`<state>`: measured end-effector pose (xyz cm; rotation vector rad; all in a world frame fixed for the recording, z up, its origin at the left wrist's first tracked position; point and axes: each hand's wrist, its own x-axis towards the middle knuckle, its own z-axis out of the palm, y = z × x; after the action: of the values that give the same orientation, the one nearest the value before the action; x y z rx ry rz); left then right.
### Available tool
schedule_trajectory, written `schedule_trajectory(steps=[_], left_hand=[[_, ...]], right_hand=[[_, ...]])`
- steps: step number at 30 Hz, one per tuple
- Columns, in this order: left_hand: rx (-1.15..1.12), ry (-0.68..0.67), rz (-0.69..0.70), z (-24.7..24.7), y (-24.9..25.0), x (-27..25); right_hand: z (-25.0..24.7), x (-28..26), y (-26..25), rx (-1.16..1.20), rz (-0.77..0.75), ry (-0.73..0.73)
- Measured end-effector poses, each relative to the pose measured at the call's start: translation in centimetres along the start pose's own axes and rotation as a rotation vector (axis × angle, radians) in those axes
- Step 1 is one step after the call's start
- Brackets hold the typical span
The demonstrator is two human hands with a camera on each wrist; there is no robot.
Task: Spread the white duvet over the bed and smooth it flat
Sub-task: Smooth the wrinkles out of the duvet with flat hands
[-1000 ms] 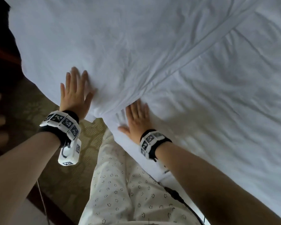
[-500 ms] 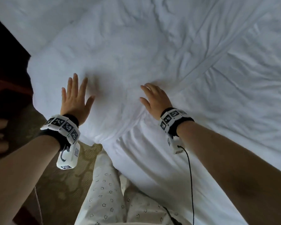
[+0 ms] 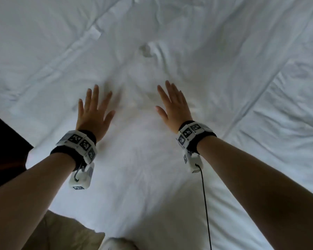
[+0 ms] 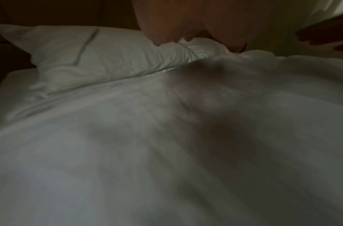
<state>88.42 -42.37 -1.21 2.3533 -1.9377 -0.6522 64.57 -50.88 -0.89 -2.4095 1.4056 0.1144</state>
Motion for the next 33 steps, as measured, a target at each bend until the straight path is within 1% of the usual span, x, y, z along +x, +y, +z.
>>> schedule_trajectory(steps=[2, 6, 8, 9, 10, 11, 12, 14, 15, 16, 17, 18, 19, 20, 22, 23, 24, 25, 26, 27, 28, 30, 31, 32, 33], left_hand=[[0.042, -0.035, 0.069, -0.5, -0.3, 2.2], [0.055, -0.135, 0.141, -0.4, -1.4, 5.2], [0.027, -0.186, 0.134, 0.0, -2.4, 5.7], [0.009, -0.21, 0.113, 0.4, -3.1, 5.7], [-0.01, -0.234, 0.075, 0.7, -4.2, 5.7], [-0.029, -0.264, 0.021, 1.0, -5.4, 5.6], [-0.041, -0.294, -0.033, 1.3, -6.5, 5.2], [-0.055, -0.334, -0.133, 1.5, -9.1, 4.6], [-0.061, -0.332, -0.176, 1.4, -10.3, 4.5], [-0.068, -0.318, -0.221, 1.2, -11.1, 4.6], [-0.077, -0.291, -0.264, 1.0, -11.6, 4.9], [-0.087, -0.255, -0.294, 0.8, -11.7, 5.5], [-0.102, -0.215, -0.301, 0.5, -11.3, 6.4], [-0.124, -0.177, -0.277, 0.2, -10.1, 7.4], [-0.178, -0.127, -0.169, -0.1, -6.5, 9.5], [-0.2, -0.117, -0.11, -0.2, -4.3, 10.5], [-0.211, -0.109, -0.05, -0.2, -2.2, 11.3], [-0.208, -0.1, 0.012, -0.1, -0.1, 11.9], [-0.193, -0.093, 0.067, 0.2, 1.8, 12.4], [-0.173, -0.092, 0.098, 0.4, 3.1, 12.6], [-0.151, -0.09, 0.103, 0.7, 3.7, 12.7], [-0.11, -0.067, 0.076, 1.2, 3.4, 12.5], [-0.095, -0.053, 0.06, 1.4, 3.0, 12.4], [-0.085, -0.048, 0.042, 1.6, 2.4, 12.4], [-0.075, -0.05, 0.02, 1.7, 2.0, 12.4]], right_hand=[[0.1, 2.7, -0.9, -0.002, -0.068, -0.009], [0.1, 8.8, -2.3, -0.17, -0.333, -0.107], [-0.3, 12.1, -2.8, -0.229, -0.427, -0.174], [-0.4, 13.6, -2.6, -0.255, -0.433, -0.215], [-0.5, 15.2, -2.1, -0.284, -0.384, -0.239], [-0.7, 16.9, -1.0, -0.311, -0.266, -0.234], [-1.1, 18.2, 0.7, -0.31, -0.083, -0.215], [-2.8, 20.2, 4.9, -0.18, 0.352, -0.114], [-3.7, 20.8, 6.8, -0.115, 0.518, -0.063], [-4.4, 20.8, 8.1, -0.086, 0.606, -0.04], [-4.8, 20.7, 8.8, -0.089, 0.613, -0.022], [-4.8, 20.5, 8.7, -0.119, 0.547, -0.008], [-4.5, 20.3, 7.9, -0.146, 0.437, -0.009], [-4.1, 19.8, 6.5, -0.163, 0.312, -0.033], [-2.6, 18.4, 2.8, -0.138, 0.032, -0.127], [-1.7, 17.6, 0.9, -0.143, -0.132, -0.175], [-0.8, 16.6, -0.6, -0.18, -0.286, -0.209], [-0.1, 16.1, -1.0, -0.249, -0.386, -0.246], [0.2, 15.9, 0.1, -0.312, -0.388, -0.289], [0.0, 16.1, 2.0, -0.336, -0.27, -0.302], [-0.3, 16.3, 4.7, -0.324, -0.057, -0.256], [-1.9, 15.6, 11.1, -0.194, 0.482, -0.152], [-3.0, 14.6, 14.5, -0.134, 0.703, -0.105], [-4.2, 13.2, 17.1, -0.105, 0.839, -0.071], [-5.2, 11.7, 18.8, -0.117, 0.883, -0.043]])
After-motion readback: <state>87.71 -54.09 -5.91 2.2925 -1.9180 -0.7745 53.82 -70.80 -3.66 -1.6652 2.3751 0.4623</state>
